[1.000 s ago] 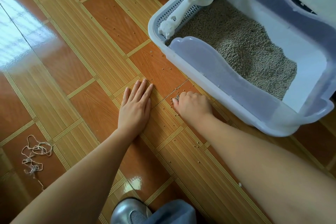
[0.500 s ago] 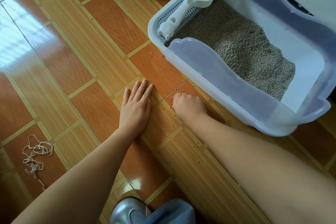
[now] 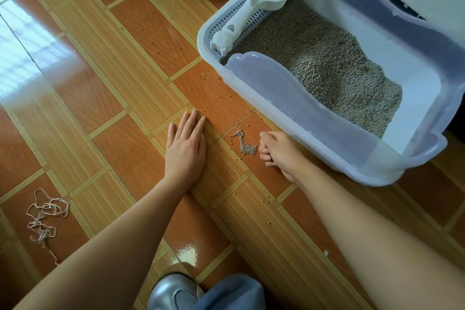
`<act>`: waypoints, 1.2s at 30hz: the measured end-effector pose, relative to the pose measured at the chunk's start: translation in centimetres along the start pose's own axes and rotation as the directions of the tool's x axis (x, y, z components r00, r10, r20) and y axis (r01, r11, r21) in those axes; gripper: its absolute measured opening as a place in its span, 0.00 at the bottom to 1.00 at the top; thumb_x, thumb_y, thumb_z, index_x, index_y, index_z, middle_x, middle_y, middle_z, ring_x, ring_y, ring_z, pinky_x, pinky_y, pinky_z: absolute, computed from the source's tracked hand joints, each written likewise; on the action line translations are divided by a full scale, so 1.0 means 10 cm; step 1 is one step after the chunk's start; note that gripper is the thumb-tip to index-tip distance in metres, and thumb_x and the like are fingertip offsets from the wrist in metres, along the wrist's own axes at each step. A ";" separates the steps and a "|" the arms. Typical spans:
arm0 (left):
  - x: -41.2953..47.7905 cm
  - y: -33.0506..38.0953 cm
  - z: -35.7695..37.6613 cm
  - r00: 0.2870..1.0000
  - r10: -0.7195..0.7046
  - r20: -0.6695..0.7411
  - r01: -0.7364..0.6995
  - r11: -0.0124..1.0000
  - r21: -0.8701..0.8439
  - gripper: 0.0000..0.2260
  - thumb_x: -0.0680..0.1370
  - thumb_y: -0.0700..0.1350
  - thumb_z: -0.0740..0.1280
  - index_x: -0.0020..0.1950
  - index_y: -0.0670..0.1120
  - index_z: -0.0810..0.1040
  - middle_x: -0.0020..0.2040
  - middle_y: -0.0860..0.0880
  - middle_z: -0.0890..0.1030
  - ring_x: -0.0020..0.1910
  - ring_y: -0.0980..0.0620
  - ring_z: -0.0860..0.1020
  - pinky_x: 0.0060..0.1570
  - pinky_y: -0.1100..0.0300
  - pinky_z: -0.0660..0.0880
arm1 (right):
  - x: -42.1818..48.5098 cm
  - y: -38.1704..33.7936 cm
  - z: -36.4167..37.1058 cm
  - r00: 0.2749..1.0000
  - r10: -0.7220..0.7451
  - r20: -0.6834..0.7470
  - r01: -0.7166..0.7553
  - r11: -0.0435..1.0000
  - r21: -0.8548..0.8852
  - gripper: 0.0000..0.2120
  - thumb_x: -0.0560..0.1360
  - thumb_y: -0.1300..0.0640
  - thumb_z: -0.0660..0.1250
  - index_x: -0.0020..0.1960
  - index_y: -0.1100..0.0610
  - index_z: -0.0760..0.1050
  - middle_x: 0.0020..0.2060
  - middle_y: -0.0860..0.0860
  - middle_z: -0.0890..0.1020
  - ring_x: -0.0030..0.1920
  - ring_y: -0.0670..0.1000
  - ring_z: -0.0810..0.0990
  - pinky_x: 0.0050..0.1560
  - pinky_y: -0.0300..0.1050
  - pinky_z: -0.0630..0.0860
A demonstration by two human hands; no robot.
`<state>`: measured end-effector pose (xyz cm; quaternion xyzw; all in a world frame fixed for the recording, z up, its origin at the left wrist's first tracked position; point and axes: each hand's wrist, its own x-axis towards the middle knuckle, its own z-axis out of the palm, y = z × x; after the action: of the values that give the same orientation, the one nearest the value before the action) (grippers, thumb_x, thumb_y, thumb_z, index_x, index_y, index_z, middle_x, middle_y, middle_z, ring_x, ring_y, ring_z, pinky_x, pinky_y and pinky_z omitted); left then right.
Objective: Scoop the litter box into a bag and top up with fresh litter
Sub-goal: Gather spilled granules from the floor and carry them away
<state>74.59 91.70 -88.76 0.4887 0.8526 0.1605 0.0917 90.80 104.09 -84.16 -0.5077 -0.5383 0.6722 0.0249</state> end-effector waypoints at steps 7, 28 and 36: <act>-0.02 0.18 0.05 0.990 0.116 0.086 -0.117 0.993 0.013 0.25 0.80 0.52 0.45 0.74 0.45 0.64 0.75 0.47 0.63 0.76 0.49 0.55 0.74 0.52 0.46 | -0.15 0.05 -0.21 0.944 0.097 0.316 -0.262 0.801 0.538 0.16 0.77 0.63 0.52 0.30 0.55 0.60 0.23 0.47 0.63 0.21 0.43 0.60 0.18 0.33 0.56; -0.15 0.52 0.13 0.939 0.342 0.038 -0.343 0.939 0.014 0.23 0.79 0.54 0.54 0.65 0.41 0.73 0.62 0.44 0.78 0.62 0.44 0.76 0.62 0.50 0.71 | -0.18 0.20 -0.27 0.946 0.034 0.323 -0.286 0.556 0.781 0.16 0.75 0.62 0.50 0.29 0.57 0.64 0.23 0.49 0.65 0.21 0.44 0.63 0.17 0.33 0.58; 0.02 0.66 0.23 0.942 0.332 -0.050 -0.292 0.882 0.371 0.24 0.73 0.65 0.57 0.45 0.43 0.72 0.41 0.46 0.75 0.39 0.46 0.74 0.41 0.55 0.63 | -0.19 0.24 -0.30 0.955 0.064 0.290 -0.275 0.563 0.779 0.15 0.75 0.62 0.50 0.30 0.57 0.63 0.23 0.49 0.65 0.21 0.44 0.62 0.18 0.33 0.57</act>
<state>80.52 95.45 -88.52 0.6183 0.7813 0.0422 -0.0740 95.08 104.07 -84.48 -0.4082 -0.1184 0.8962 0.1271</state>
